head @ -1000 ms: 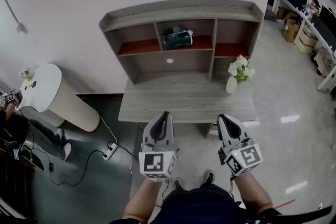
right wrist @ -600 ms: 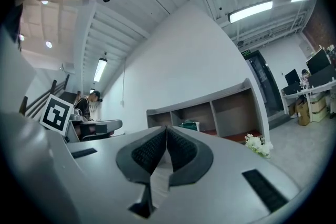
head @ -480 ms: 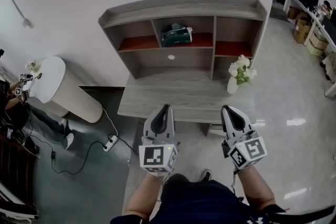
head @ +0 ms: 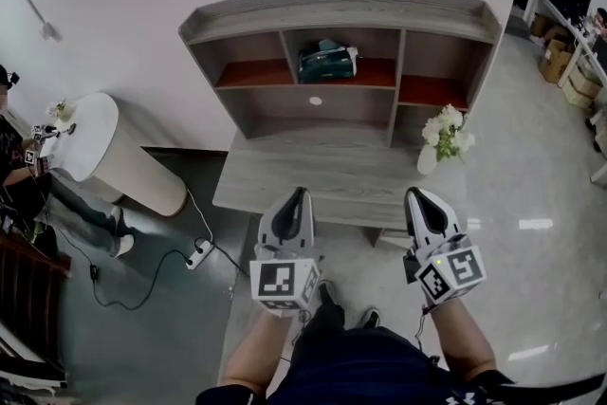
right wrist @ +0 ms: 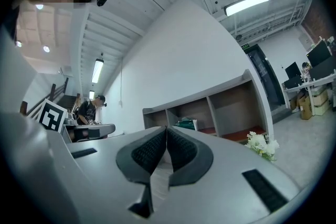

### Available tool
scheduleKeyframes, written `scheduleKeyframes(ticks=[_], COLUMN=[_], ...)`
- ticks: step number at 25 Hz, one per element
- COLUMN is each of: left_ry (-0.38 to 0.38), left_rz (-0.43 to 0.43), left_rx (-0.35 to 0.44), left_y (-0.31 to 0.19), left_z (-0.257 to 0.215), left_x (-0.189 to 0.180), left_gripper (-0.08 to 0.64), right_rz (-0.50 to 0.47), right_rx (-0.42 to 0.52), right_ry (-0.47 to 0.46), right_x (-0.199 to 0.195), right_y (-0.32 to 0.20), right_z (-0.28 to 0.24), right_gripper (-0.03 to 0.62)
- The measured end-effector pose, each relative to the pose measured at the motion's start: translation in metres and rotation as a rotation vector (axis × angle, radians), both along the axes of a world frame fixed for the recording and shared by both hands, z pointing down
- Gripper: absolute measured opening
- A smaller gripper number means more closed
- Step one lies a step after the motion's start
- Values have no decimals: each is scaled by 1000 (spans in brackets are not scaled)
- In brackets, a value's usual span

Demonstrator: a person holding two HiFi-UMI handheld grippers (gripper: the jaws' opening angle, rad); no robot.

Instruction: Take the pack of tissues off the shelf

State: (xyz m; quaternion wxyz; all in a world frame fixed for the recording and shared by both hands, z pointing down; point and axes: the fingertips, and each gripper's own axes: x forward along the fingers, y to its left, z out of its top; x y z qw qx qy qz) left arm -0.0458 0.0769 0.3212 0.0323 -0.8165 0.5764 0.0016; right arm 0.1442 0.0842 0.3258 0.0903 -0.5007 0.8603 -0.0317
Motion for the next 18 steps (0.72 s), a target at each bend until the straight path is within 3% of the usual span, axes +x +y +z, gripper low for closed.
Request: scheduleKeyframes(ticks=[8,18], left_ry=[-22,14], left_rz=[54,109], left_rx=[28,31], left_y=[-48,-108], left_z=[-7,-5], left_x=[-22,-67], left_gripper=[29,29], right_rz=[52,125], right_rx=[-22,-28], right_ry=[9,34], right_x=[-23,-63], right_y=[-39,-91], right_z=[1,0], right_gripper=[12,12])
